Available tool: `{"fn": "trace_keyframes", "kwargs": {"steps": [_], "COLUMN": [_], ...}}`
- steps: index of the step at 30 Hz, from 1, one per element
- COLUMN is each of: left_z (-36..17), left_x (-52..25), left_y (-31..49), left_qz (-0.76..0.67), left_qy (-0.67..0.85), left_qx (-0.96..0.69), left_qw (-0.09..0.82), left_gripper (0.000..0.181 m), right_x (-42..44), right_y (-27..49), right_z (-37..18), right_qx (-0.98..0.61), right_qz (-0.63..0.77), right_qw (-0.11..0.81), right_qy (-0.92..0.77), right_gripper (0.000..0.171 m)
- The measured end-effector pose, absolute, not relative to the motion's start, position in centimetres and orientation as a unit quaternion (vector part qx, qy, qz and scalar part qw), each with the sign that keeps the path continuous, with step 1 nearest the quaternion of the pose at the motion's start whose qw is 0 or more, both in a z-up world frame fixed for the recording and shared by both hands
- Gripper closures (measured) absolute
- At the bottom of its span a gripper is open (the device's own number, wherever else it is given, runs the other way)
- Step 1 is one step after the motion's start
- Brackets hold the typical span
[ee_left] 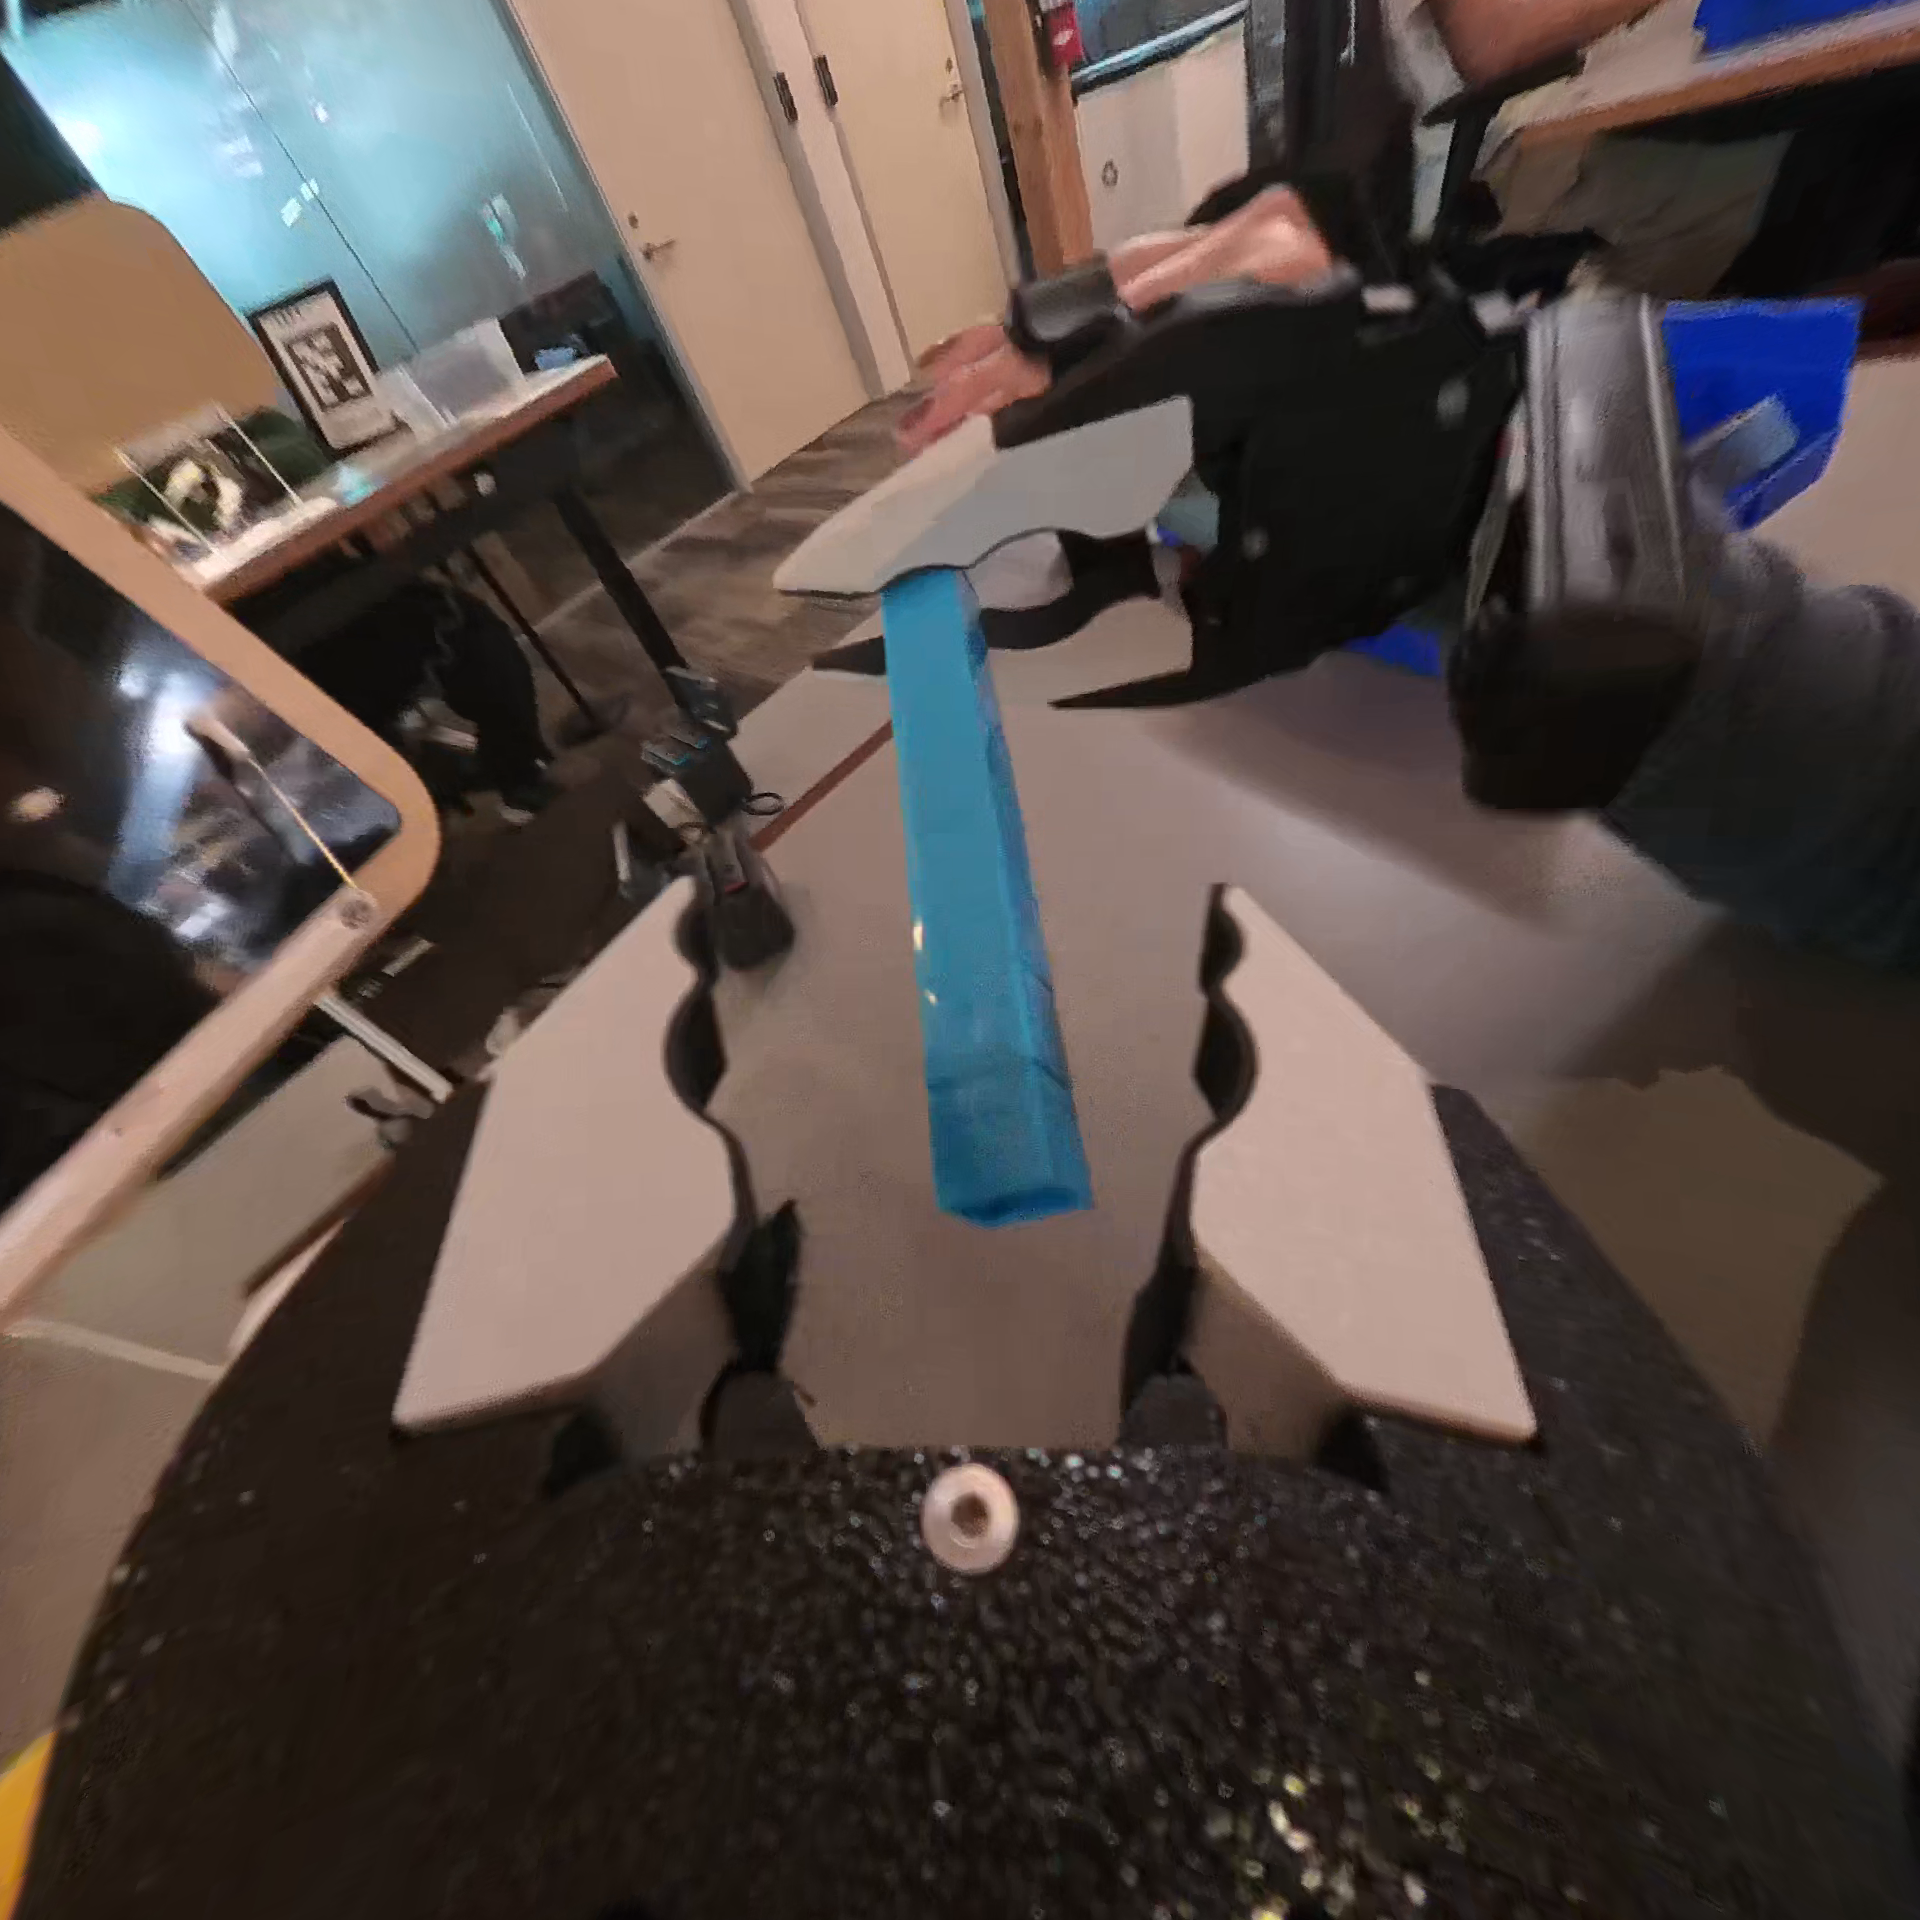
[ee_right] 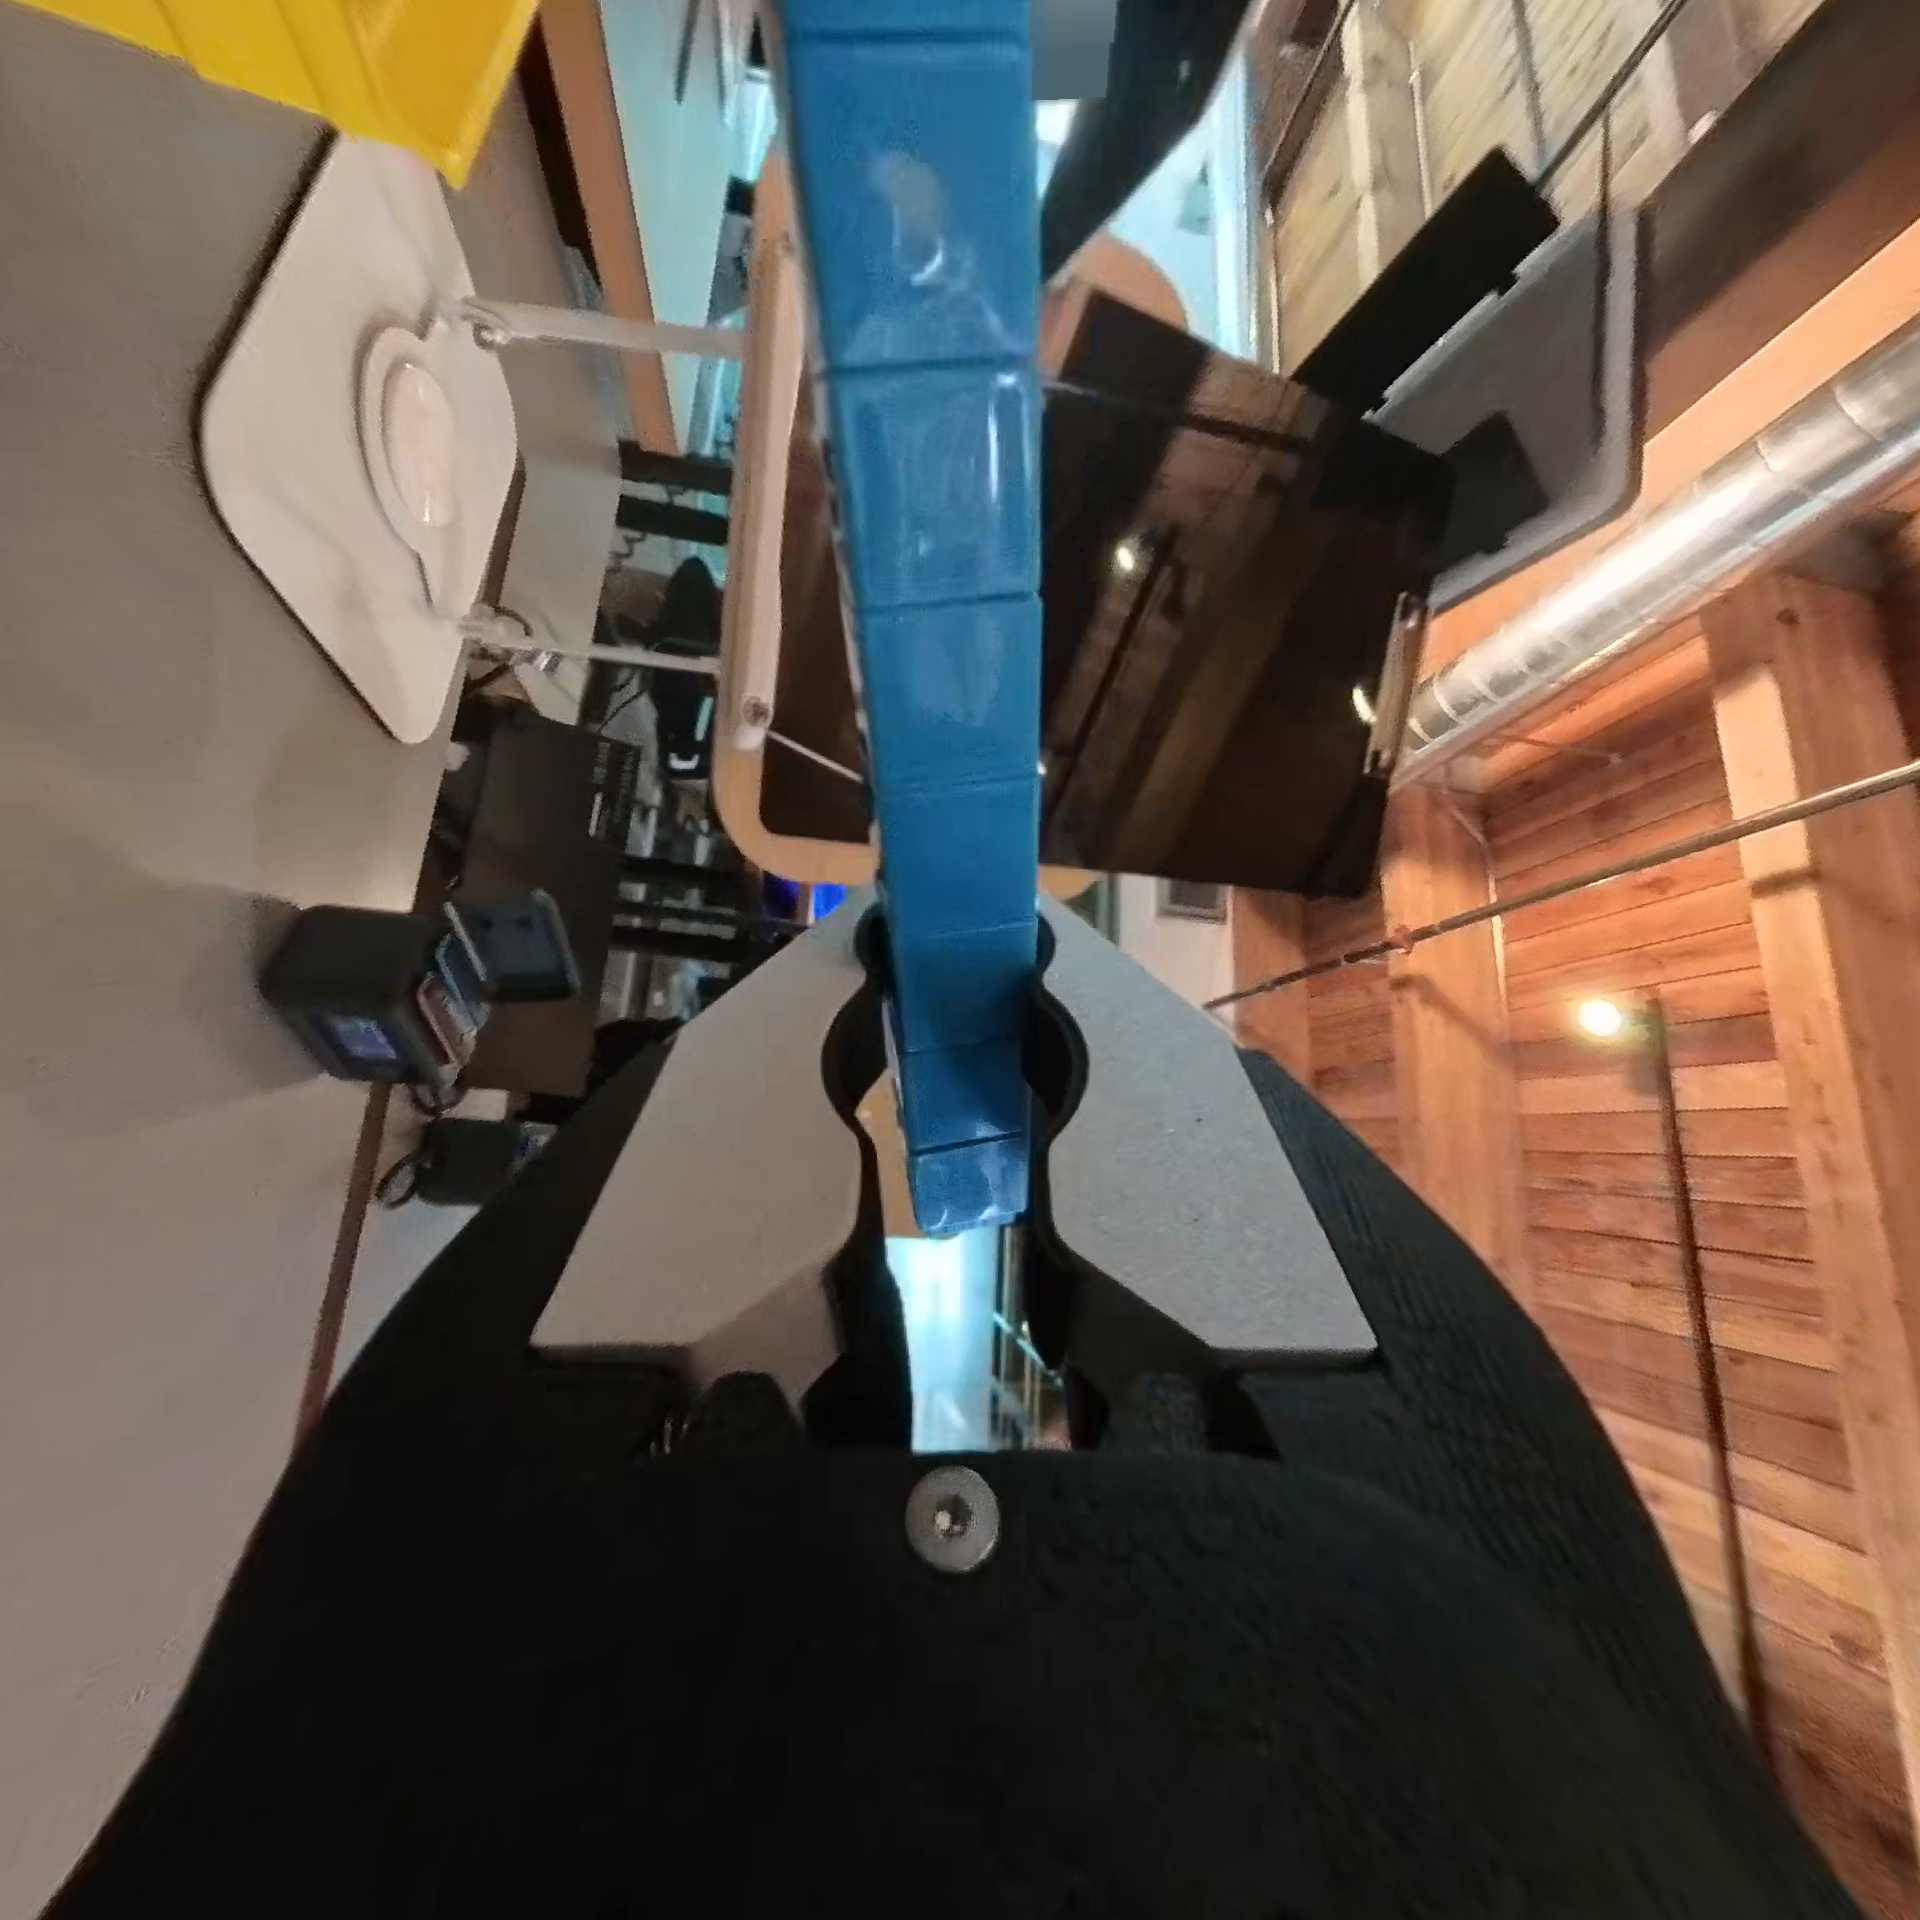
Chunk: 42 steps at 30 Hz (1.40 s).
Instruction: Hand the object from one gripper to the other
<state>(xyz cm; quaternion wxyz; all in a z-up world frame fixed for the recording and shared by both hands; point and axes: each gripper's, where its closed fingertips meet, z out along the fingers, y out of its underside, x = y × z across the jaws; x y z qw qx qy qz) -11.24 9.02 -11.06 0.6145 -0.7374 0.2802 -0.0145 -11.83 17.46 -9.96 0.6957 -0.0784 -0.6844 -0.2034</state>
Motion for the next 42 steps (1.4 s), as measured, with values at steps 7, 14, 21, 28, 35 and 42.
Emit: {"fn": "trace_keyframes", "kwargs": {"steps": [7, 14, 21, 28, 35, 42], "left_z": [-12.5, -12.0, -11.0, -8.5, -7.7, -7.9], "left_x": [-11.8, -10.9, -11.3, -11.3, -9.4, -8.5], "left_y": [10.0, 10.0, 10.8, 10.5, 9.7, 9.4], "left_qz": [0.251, 0.320, 0.199, -0.132, -0.427, -0.451], "left_qy": [0.384, 0.423, 0.332, 0.163, 0.085, 0.101], "left_qx": [-0.659, -0.595, -0.653, -0.654, -0.607, -0.599], "left_qw": [0.596, 0.604, 0.651, 0.727, 0.665, 0.655], "left_gripper": [0.109, 0.159, 0.162, 0.162, 0.162, 0.159], "right_x": [-10.1, -9.9, -10.2, -8.6, -8.2, -7.6], "right_y": [20.0, 19.5, 19.8, 18.7, 18.2, 18.7], "right_z": [-11.8, -12.7, -10.1, -4.0, -2.5, -2.3], "right_qx": [-0.173, -0.195, -0.172, -0.094, -0.033, -0.046], "right_qz": [-0.167, -0.116, -0.120, -0.176, -0.267, -0.284], "right_qw": [0.634, 0.611, 0.677, 0.789, 0.812, 0.802], "right_qy": [-0.735, -0.758, -0.706, -0.581, -0.518, -0.524], "right_gripper": [0.151, 0.152, 0.115, 0.080, 0.100, 0.146]}}
